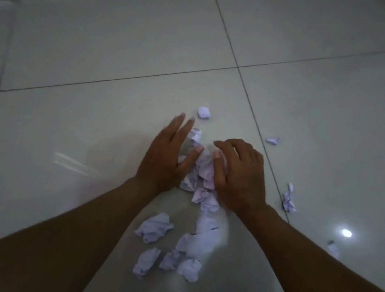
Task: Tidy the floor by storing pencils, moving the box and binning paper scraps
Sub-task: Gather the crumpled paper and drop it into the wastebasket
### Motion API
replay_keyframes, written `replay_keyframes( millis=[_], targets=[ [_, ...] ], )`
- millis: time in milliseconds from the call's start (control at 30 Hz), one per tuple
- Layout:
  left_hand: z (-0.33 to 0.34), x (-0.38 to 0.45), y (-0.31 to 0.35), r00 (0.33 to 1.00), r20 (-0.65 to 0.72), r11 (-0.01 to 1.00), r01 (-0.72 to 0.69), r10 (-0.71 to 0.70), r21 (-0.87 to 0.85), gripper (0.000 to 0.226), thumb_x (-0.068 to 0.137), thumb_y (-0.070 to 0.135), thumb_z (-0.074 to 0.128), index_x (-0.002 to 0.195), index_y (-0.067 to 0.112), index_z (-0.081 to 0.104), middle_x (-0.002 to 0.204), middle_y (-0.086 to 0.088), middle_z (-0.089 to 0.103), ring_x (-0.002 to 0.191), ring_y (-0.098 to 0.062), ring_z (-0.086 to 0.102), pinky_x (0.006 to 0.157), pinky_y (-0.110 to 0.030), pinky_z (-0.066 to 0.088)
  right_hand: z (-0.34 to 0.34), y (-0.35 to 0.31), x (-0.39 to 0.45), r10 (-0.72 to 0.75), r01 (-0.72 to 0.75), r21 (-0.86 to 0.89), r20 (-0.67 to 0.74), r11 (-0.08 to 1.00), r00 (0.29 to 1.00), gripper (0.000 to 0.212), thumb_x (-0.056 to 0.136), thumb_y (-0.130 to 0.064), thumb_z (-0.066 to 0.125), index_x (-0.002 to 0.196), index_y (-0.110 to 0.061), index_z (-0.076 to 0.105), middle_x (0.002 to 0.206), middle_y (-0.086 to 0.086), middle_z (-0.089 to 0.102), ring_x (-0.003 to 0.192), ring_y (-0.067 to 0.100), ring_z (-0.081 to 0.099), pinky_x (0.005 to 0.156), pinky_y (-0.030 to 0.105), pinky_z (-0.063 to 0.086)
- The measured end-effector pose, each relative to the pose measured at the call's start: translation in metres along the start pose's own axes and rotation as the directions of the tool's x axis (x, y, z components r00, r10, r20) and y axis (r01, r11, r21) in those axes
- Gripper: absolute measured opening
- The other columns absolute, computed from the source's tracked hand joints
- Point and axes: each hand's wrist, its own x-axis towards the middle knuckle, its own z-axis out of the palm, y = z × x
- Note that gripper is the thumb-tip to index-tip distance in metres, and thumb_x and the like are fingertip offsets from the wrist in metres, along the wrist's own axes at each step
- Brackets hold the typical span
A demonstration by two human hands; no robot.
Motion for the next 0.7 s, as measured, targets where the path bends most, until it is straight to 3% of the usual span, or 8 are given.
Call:
replay_keyframes(
  millis=[100, 167, 233, 300, 400, 567, 633, 700],
  targets=[
    [0.013, 0.032, 0.01, 0.999, 0.026, 0.991, 0.024, -0.028, 0.129, 0.08, 0.091, 0.063, 0.036, 0.153, 0.014, 0.029, 0.161, -0.013, 0.021, 0.15, -0.029, 0.017, 0.119, -0.051, 0.02, -0.012, 0.029, 0.0, 0.162, -0.161, -0.085, 0.005, 0.983, 0.987, 0.041, 0.094, -0.042, 0.047, 0.126, -0.019, 0.061, 0.135, 0.009, 0.055, 0.128, 0.026, 0.049, 0.104, 0.044, 0.038],
    [0.019, 0.049, 0.013, 0.998, 0.035, 0.988, 0.054, -0.059, 0.145, 0.08, 0.09, 0.064, 0.038, 0.153, 0.016, 0.029, 0.162, -0.011, 0.019, 0.151, -0.029, 0.013, 0.119, -0.054, 0.016, -0.016, 0.042, 0.001, 0.251, -0.236, -0.129, 0.119, 0.963, 0.961, 0.055, 0.093, -0.054, 0.043, 0.14, -0.023, 0.048, 0.154, 0.011, 0.035, 0.144, 0.026, 0.029, 0.116, 0.049, 0.024],
    [0.025, 0.061, 0.015, 0.993, 0.077, 0.989, 0.082, -0.093, 0.125, 0.077, 0.091, 0.061, 0.04, 0.152, 0.016, 0.032, 0.162, -0.008, 0.022, 0.151, -0.025, 0.011, 0.12, -0.054, 0.012, -0.017, 0.053, 0.002, 0.31, -0.284, -0.143, 0.214, 0.948, 0.926, 0.065, 0.092, -0.062, 0.039, 0.147, -0.027, 0.035, 0.162, 0.009, 0.015, 0.15, 0.025, 0.01, 0.121, 0.05, 0.012],
    [0.03, 0.065, 0.019, 0.988, 0.123, 0.992, 0.087, -0.097, 0.087, 0.069, 0.094, 0.055, 0.045, 0.15, 0.015, 0.038, 0.16, -0.006, 0.028, 0.15, -0.023, 0.015, 0.12, -0.053, 0.011, -0.016, 0.06, 0.003, 0.35, -0.326, -0.131, 0.267, 0.936, 0.898, 0.067, 0.092, -0.063, 0.038, 0.149, -0.028, 0.032, 0.163, 0.01, 0.01, 0.151, 0.026, 0.006, 0.121, 0.049, 0.008],
    [0.032, 0.055, 0.027, 0.985, 0.171, 0.999, 0.016, -0.022, 0.041, 0.06, 0.095, 0.047, 0.041, 0.143, 0.012, 0.049, 0.153, -0.006, 0.041, 0.147, -0.021, 0.026, 0.119, -0.052, 0.013, -0.017, 0.059, -0.002, 0.33, -0.32, -0.082, 0.267, 0.944, 0.905, 0.058, 0.096, -0.054, 0.041, 0.144, -0.022, 0.042, 0.159, 0.012, 0.025, 0.147, 0.026, 0.021, 0.119, 0.049, 0.018],
    [0.025, 0.021, 0.033, 0.956, 0.275, 0.995, -0.093, 0.1, -0.039, 0.049, 0.098, 0.036, 0.04, 0.139, 0.012, 0.053, 0.149, -0.006, 0.047, 0.145, -0.019, 0.029, 0.121, -0.048, 0.014, -0.03, 0.049, -0.03, -0.01, -0.013, 0.141, 0.165, 0.99, 0.986, 0.037, 0.096, -0.022, 0.048, 0.129, -0.01, 0.06, 0.129, 0.008, 0.063, 0.118, 0.026, 0.059, 0.102, 0.041, 0.042],
    [0.019, 0.016, 0.032, 0.951, 0.263, 0.987, -0.154, 0.16, -0.043, 0.045, 0.097, 0.034, 0.047, 0.133, 0.01, 0.059, 0.141, -0.01, 0.055, 0.139, -0.024, 0.041, 0.116, -0.051, 0.027, -0.038, 0.051, -0.04, 0.004, -0.01, 0.101, 0.066, 0.995, 0.998, 0.034, 0.096, -0.022, 0.048, 0.125, -0.011, 0.063, 0.123, 0.006, 0.066, 0.114, 0.024, 0.061, 0.099, 0.038, 0.044],
    [0.013, 0.018, 0.031, 0.95, 0.234, 0.978, -0.203, 0.206, -0.038, 0.045, 0.096, 0.036, 0.05, 0.126, 0.006, 0.064, 0.132, -0.014, 0.061, 0.128, -0.03, 0.052, 0.107, -0.052, 0.04, -0.045, 0.054, -0.047, 0.104, -0.104, -0.008, 0.019, 0.995, 0.994, 0.036, 0.097, -0.032, 0.046, 0.123, -0.015, 0.064, 0.125, 0.003, 0.066, 0.12, 0.022, 0.058, 0.101, 0.041, 0.042]
  ],
)
